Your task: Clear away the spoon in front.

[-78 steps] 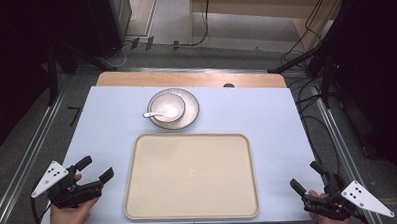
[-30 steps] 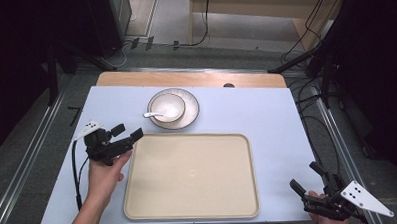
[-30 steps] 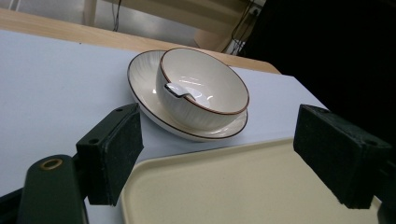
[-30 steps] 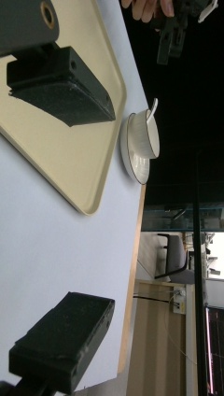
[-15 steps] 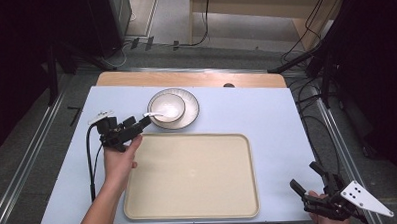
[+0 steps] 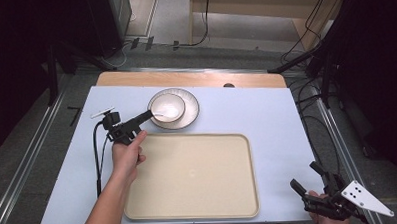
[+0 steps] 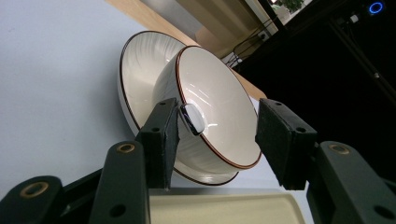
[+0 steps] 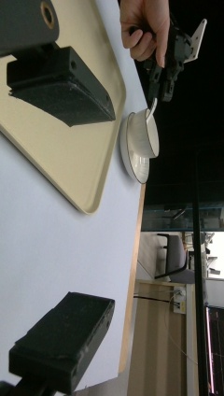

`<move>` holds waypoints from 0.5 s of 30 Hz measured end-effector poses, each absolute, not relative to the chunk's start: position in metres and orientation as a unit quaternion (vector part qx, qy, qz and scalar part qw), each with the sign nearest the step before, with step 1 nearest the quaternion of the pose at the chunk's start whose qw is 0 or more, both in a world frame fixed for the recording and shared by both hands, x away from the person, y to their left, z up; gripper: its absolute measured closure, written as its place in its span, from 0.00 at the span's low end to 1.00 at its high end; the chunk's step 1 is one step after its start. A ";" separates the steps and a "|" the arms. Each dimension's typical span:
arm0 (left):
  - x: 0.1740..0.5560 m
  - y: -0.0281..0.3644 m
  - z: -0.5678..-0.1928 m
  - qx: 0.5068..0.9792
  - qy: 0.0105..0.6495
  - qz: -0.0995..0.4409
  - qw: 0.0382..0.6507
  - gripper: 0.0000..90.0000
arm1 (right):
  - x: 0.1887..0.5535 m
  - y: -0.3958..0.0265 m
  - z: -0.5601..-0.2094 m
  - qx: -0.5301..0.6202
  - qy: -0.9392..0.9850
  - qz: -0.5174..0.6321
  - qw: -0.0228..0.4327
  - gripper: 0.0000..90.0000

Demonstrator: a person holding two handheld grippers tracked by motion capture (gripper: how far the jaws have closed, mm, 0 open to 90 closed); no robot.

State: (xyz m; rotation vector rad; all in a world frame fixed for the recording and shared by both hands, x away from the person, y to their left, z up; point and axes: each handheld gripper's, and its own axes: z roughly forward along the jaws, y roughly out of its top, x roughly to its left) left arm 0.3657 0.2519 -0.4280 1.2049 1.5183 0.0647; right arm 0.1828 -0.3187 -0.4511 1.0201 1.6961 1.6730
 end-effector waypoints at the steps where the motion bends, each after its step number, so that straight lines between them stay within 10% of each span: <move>1: 0.366 0.252 -0.428 0.512 0.646 0.028 0.566 0.56 | 0.183 -0.319 -0.451 0.379 0.630 0.621 0.272 0.11; 15: 0.373 0.247 -0.435 0.500 0.668 0.018 0.551 0.66 | 0.183 -0.319 -0.451 0.380 0.630 0.621 0.271 0.11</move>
